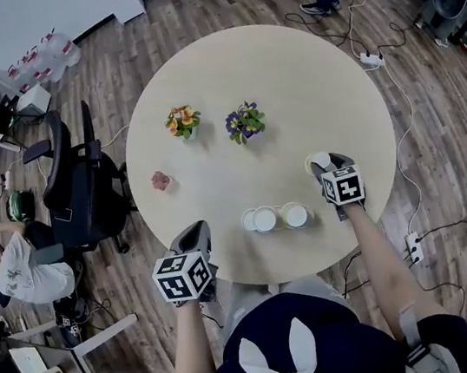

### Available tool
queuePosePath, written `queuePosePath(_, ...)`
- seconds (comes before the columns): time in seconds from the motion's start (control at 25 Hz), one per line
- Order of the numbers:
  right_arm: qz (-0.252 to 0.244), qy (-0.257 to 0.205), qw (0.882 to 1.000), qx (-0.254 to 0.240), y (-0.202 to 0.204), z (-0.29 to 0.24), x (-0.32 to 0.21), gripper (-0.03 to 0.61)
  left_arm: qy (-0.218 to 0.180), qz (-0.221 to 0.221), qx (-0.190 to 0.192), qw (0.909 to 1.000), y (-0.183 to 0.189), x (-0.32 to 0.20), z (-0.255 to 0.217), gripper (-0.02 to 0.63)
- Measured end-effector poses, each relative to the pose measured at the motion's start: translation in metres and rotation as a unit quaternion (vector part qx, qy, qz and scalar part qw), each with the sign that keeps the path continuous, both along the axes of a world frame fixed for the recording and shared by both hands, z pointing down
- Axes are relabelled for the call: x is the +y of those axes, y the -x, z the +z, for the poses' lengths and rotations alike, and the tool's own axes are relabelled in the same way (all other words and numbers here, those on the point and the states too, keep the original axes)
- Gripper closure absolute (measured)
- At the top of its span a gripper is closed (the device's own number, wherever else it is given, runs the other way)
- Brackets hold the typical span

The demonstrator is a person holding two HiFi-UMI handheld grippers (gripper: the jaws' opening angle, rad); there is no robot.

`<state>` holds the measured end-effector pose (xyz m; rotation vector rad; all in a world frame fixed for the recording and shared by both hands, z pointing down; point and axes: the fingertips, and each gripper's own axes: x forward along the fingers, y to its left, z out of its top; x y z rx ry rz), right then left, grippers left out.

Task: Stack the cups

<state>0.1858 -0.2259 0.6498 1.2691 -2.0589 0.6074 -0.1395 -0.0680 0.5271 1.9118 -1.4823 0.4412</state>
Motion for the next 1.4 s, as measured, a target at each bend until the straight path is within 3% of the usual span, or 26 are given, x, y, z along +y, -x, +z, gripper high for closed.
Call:
queuePosePath(0.76, 0.009, -0.063, 0.997, -0.04, 0.006, -0.088, 0.009, 0.337, -0.022, 0.033, 0.002, 0.9992, -0.001, -0.009, -0.006, 0.592)
queuePosePath(1.4, -0.001, -0.144, 0.984, -0.107, 0.021, -0.189, 0.05, 0.336, -0.042, 0.066, 0.013, 0.9969, -0.017, -0.019, -0.017, 0.592)
